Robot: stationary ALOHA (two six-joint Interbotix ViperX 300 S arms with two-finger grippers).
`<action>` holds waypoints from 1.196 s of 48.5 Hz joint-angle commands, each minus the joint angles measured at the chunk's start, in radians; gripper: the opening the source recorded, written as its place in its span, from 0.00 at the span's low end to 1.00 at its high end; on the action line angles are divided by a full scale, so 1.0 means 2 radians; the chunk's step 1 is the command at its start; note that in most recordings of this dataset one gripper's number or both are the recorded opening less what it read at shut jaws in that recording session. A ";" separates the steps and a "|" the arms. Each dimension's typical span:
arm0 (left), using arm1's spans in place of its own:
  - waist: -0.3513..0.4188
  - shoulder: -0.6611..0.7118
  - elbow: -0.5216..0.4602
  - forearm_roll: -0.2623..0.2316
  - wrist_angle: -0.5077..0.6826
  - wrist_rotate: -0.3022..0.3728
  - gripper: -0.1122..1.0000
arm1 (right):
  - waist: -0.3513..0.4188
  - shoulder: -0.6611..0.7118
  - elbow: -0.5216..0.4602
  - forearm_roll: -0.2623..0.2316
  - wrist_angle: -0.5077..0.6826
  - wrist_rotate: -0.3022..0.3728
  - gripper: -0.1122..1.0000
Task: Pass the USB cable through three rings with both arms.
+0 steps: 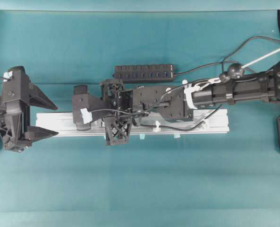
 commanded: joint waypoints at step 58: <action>0.025 0.174 -0.004 0.001 -0.189 0.039 0.91 | 0.000 -0.009 -0.002 0.006 -0.028 0.067 0.04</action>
